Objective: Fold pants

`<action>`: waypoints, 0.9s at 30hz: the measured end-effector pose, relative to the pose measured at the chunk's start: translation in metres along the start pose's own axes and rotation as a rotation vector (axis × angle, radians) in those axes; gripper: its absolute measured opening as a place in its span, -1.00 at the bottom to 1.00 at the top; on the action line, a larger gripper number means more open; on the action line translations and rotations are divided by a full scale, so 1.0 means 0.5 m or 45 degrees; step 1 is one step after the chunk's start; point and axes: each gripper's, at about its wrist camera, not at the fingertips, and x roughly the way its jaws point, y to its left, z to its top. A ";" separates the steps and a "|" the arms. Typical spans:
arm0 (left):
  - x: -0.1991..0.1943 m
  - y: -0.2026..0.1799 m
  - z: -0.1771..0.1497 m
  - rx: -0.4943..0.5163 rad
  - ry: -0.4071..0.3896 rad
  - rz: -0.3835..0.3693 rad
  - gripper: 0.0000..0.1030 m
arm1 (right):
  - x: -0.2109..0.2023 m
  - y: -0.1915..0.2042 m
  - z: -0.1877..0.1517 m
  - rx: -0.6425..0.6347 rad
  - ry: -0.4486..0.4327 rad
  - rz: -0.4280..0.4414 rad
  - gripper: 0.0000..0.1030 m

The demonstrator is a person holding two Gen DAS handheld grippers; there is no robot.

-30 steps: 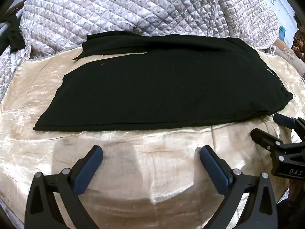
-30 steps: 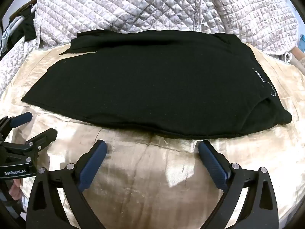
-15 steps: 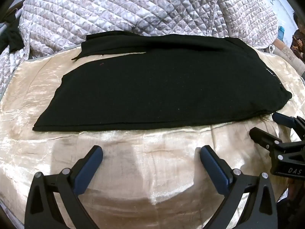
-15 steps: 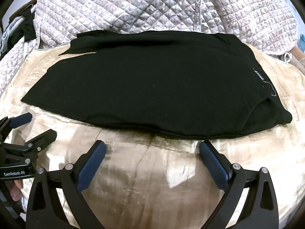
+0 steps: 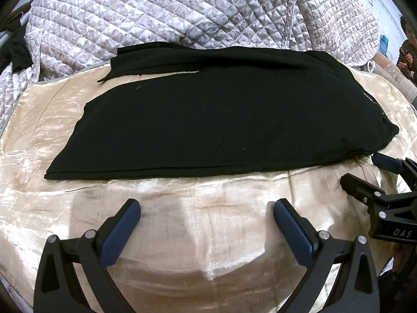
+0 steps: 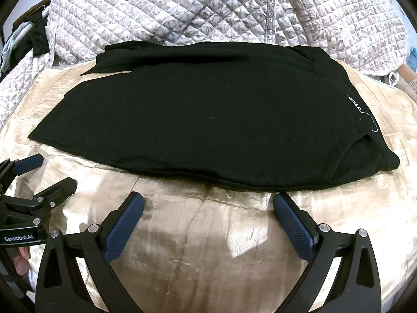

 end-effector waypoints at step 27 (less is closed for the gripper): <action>-0.002 -0.002 0.000 0.003 0.000 0.000 1.00 | 0.007 0.014 0.000 -0.002 -0.001 -0.008 0.97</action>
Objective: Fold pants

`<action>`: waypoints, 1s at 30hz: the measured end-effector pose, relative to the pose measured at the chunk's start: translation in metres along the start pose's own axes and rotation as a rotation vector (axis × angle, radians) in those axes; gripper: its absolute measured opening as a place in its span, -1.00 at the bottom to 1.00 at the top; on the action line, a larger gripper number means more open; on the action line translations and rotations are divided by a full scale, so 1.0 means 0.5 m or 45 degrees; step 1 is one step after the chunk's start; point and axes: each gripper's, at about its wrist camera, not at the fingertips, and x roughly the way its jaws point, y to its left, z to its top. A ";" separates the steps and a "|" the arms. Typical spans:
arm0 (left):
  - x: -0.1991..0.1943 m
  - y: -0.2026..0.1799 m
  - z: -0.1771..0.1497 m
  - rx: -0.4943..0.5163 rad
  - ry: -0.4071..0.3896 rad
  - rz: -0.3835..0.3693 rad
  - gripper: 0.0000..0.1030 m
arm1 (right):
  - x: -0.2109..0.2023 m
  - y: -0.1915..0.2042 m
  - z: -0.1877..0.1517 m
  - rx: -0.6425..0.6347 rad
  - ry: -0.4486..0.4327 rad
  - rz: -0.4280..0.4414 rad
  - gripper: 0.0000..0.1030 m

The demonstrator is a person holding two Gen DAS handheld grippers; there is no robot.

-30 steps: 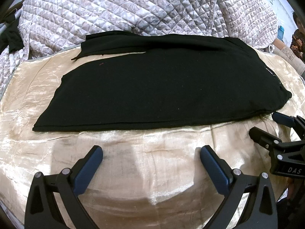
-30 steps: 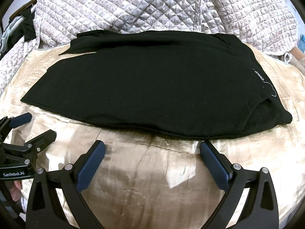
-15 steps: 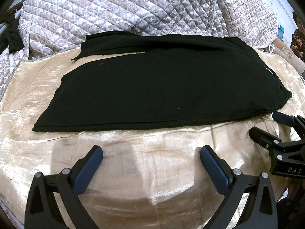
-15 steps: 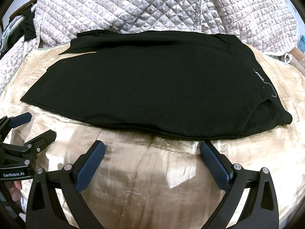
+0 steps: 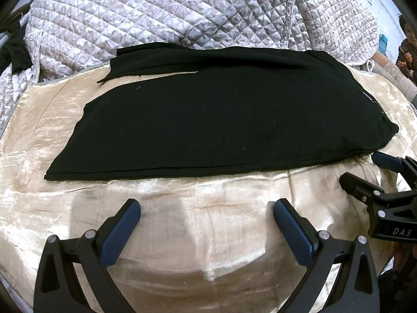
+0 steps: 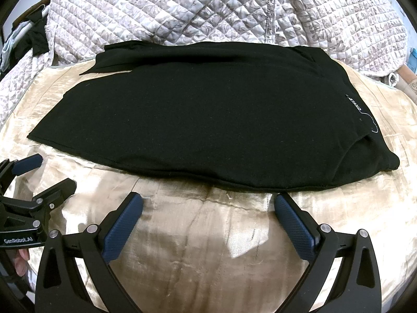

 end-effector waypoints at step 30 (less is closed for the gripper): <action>0.000 0.000 0.000 -0.001 -0.001 -0.002 1.00 | 0.000 0.000 0.001 0.002 0.000 -0.012 0.97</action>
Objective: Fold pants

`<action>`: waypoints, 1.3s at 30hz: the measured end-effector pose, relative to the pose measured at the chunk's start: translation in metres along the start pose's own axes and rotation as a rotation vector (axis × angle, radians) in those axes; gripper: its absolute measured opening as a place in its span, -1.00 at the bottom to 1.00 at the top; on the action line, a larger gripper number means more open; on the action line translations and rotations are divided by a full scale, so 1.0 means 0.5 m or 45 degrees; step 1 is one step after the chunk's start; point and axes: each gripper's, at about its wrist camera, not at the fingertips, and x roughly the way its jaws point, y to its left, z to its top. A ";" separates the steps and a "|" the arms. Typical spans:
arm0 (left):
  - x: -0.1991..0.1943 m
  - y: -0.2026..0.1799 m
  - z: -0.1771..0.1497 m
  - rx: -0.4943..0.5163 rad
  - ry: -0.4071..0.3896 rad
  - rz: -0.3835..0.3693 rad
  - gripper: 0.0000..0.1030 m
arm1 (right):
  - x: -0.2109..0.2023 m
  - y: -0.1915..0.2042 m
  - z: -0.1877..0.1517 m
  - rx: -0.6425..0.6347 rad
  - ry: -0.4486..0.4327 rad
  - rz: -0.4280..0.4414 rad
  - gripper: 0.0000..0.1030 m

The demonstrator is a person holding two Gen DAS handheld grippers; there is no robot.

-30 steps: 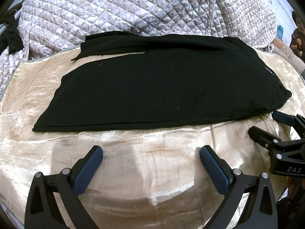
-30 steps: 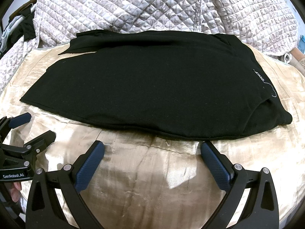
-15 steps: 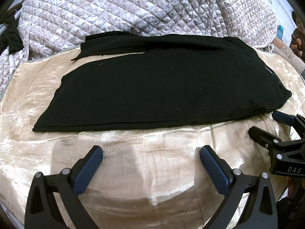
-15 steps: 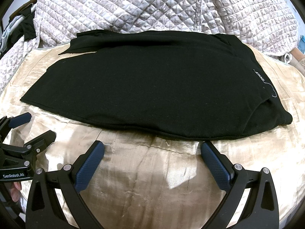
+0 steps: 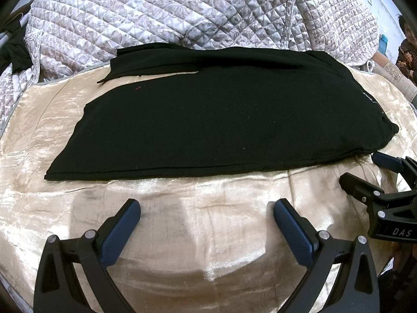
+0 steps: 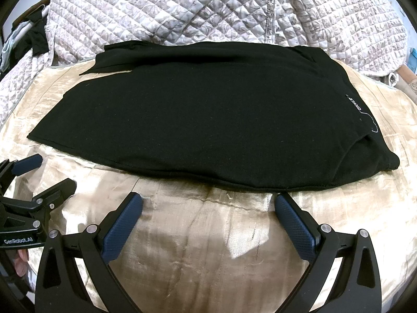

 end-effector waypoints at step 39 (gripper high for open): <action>0.000 0.001 0.000 0.001 0.000 0.001 1.00 | 0.001 0.001 -0.003 0.010 -0.020 -0.017 0.98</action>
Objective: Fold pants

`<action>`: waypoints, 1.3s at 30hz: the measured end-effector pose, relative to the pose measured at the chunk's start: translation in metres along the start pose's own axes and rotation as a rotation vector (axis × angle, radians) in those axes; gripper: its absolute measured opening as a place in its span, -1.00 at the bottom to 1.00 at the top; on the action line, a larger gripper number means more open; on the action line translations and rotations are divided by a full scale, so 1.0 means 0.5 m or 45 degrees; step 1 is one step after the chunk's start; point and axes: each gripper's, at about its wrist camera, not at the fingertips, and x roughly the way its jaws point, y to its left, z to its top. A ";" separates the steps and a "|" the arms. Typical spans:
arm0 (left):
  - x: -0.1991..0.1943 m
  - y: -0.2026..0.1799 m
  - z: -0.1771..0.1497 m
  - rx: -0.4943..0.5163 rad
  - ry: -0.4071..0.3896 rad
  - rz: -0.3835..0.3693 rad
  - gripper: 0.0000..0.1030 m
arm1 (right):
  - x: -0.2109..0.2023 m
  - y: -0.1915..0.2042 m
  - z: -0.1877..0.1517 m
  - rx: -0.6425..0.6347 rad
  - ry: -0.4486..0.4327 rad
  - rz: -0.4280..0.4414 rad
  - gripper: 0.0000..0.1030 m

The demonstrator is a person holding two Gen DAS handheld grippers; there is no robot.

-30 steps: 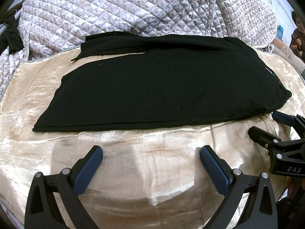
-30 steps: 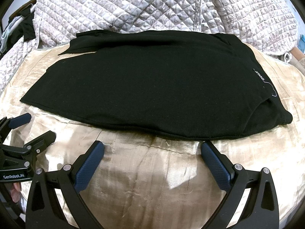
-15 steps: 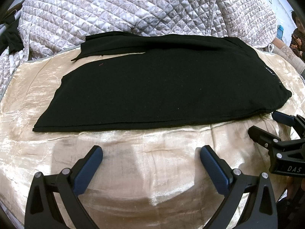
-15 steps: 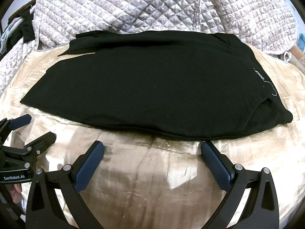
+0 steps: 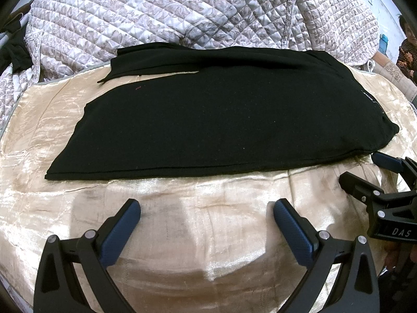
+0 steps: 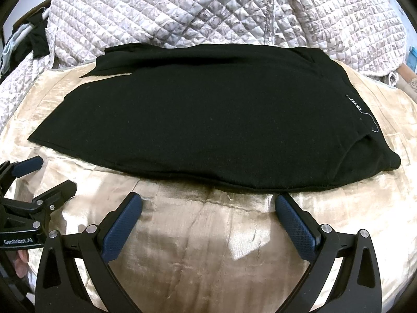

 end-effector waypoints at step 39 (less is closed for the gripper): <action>-0.016 0.060 0.011 -0.171 -0.032 -0.115 0.81 | -0.045 -0.085 0.021 0.135 -0.060 -0.010 0.97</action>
